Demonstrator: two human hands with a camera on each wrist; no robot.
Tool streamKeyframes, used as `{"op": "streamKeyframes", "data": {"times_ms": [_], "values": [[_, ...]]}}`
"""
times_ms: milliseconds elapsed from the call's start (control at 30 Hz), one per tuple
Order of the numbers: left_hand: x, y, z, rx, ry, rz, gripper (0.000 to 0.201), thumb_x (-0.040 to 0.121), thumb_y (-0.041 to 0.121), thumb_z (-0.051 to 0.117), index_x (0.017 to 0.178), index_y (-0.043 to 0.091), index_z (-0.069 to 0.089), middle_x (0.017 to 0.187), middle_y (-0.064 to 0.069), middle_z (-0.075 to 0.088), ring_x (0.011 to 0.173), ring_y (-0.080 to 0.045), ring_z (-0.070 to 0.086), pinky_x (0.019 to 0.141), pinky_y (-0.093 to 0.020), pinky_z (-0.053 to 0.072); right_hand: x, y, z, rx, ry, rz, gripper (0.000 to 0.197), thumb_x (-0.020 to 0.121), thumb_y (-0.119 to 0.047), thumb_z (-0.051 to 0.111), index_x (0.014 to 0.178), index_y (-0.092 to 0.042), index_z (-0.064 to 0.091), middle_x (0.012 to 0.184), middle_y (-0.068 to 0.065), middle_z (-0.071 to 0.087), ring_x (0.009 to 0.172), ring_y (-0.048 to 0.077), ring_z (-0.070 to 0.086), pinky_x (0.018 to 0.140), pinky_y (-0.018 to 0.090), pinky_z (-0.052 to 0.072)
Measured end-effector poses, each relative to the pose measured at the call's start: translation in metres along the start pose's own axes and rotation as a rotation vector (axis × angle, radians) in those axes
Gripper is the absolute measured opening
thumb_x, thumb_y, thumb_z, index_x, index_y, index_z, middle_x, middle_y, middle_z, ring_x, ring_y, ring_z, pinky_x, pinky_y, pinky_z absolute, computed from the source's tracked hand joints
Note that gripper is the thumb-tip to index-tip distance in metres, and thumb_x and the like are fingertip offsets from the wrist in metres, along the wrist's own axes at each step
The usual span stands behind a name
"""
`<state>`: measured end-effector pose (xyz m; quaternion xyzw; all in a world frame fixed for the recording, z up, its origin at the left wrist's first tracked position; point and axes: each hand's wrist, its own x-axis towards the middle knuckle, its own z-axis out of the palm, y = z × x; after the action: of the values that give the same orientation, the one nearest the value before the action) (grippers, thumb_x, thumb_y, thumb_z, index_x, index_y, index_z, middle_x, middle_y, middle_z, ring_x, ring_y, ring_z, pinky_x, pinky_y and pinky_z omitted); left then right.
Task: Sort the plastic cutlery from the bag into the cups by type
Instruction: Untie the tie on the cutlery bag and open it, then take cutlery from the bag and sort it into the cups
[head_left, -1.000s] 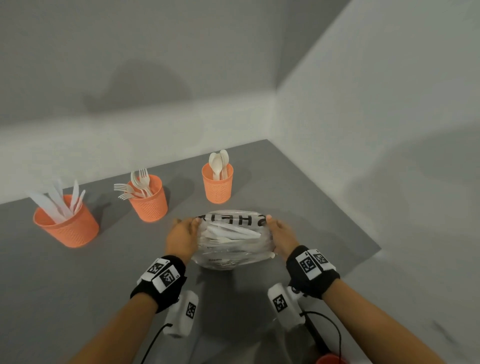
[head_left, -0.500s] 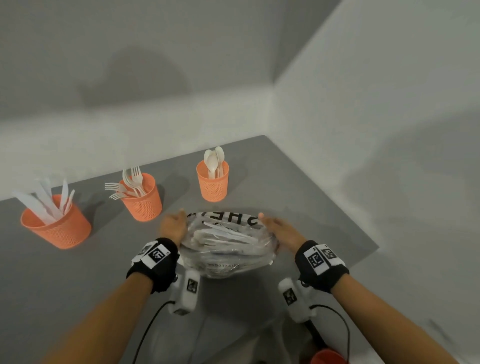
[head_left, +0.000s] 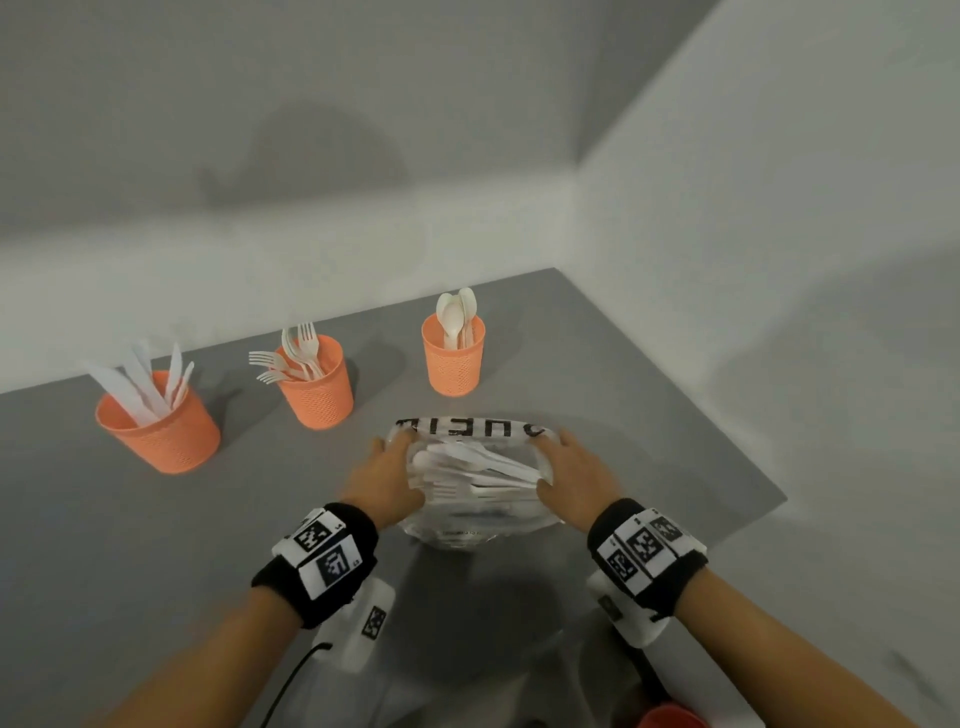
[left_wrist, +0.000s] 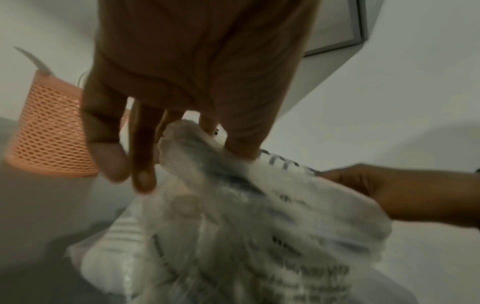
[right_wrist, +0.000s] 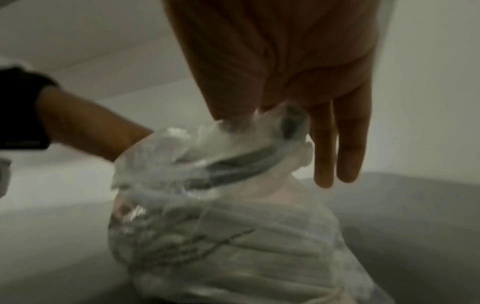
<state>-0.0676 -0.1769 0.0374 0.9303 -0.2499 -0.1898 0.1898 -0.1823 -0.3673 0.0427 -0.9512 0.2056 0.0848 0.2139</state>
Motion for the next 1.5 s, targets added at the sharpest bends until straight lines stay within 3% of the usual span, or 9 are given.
{"op": "streamKeyframes", "data": {"times_ms": [233,433,533,600,700,767,867,1067,1500], "values": [[0.015,0.024,-0.016,-0.084,0.007,0.059,0.068,0.077,-0.005,0.051,0.139,0.016,0.034,0.131,-0.016,0.047,0.118,-0.032,0.049,0.097,-0.034,0.039,-0.002,0.018,-0.018,0.231,-0.023,0.016,0.067,0.082,0.001,0.050,0.143,-0.016,0.027,0.094,0.008,0.051,0.084,0.022,0.052,0.074,0.031,0.044],[0.047,0.068,-0.007,-0.280,0.103,0.148,0.053,0.076,-0.008,0.048,0.125,0.012,0.052,0.129,-0.014,0.047,0.114,-0.030,0.051,0.089,-0.023,0.035,-0.004,0.057,-0.056,0.122,0.074,0.102,0.065,0.083,-0.006,0.053,0.142,-0.016,0.028,0.112,0.012,0.054,0.095,0.028,0.055,0.073,0.027,0.038],[0.061,0.084,0.011,-0.125,-0.032,0.083,0.056,0.081,0.006,0.054,0.134,0.016,0.040,0.133,-0.017,0.039,0.117,-0.034,0.047,0.097,-0.033,0.038,-0.007,0.069,-0.059,-0.211,0.072,0.149,0.065,0.083,-0.019,0.059,0.142,-0.021,0.031,0.150,0.017,0.024,0.127,0.032,0.040,0.098,0.039,0.041],[0.066,0.089,0.019,-0.057,-0.111,0.071,0.064,0.082,0.009,0.056,0.140,0.016,0.029,0.138,-0.019,0.036,0.124,-0.036,0.042,0.103,-0.038,0.036,-0.008,0.068,-0.051,-0.434,0.162,0.089,0.057,0.084,-0.027,0.060,0.136,-0.017,0.040,0.145,0.017,0.028,0.128,0.032,0.035,0.102,0.040,0.035],[0.070,0.092,0.021,-0.057,-0.138,0.095,0.070,0.082,0.009,0.059,0.143,0.012,0.025,0.142,-0.020,0.034,0.130,-0.035,0.038,0.107,-0.038,0.033,-0.002,0.057,-0.042,-0.448,0.269,-0.127,0.043,0.076,-0.027,0.073,0.114,-0.011,0.061,0.116,0.010,0.052,0.104,0.024,0.053,0.084,0.030,0.046],[0.070,0.094,0.018,-0.080,-0.116,0.130,0.068,0.082,0.005,0.058,0.142,0.011,0.028,0.141,-0.019,0.036,0.130,-0.034,0.037,0.107,-0.037,0.031,0.009,0.054,-0.033,-0.371,0.152,-0.189,0.039,0.085,-0.016,0.060,0.123,-0.008,0.055,0.126,0.010,0.047,0.115,0.026,0.047,0.094,0.033,0.042],[0.072,0.099,0.014,-0.160,-0.042,0.190,0.066,0.079,-0.003,0.053,0.141,0.011,0.034,0.136,-0.018,0.040,0.127,-0.033,0.040,0.104,-0.034,0.032,0.022,0.051,-0.026,-0.401,0.034,-0.147,0.042,0.090,-0.011,0.051,0.131,-0.008,0.044,0.135,0.010,0.040,0.125,0.027,0.042,0.106,0.041,0.033],[0.078,0.107,0.009,-0.230,0.027,0.216,0.064,0.080,-0.004,0.054,0.139,0.015,0.039,0.128,-0.020,0.043,0.119,-0.033,0.045,0.095,-0.028,0.034,0.039,0.052,-0.017,-0.272,0.053,-0.104,0.067,0.081,-0.009,0.065,0.137,-0.010,0.028,0.137,0.010,0.035,0.128,0.027,0.036,0.101,0.040,0.040],[0.075,0.094,0.008,-0.154,-0.136,0.201,0.063,0.083,0.002,0.053,0.142,0.010,0.032,0.142,-0.018,0.035,0.133,-0.031,0.034,0.110,-0.034,0.026,0.060,0.054,-0.015,-0.230,0.035,0.002,0.050,0.081,-0.013,0.062,0.127,-0.009,0.043,0.133,0.012,0.039,0.123,0.027,0.042,0.103,0.037,0.038]]}}
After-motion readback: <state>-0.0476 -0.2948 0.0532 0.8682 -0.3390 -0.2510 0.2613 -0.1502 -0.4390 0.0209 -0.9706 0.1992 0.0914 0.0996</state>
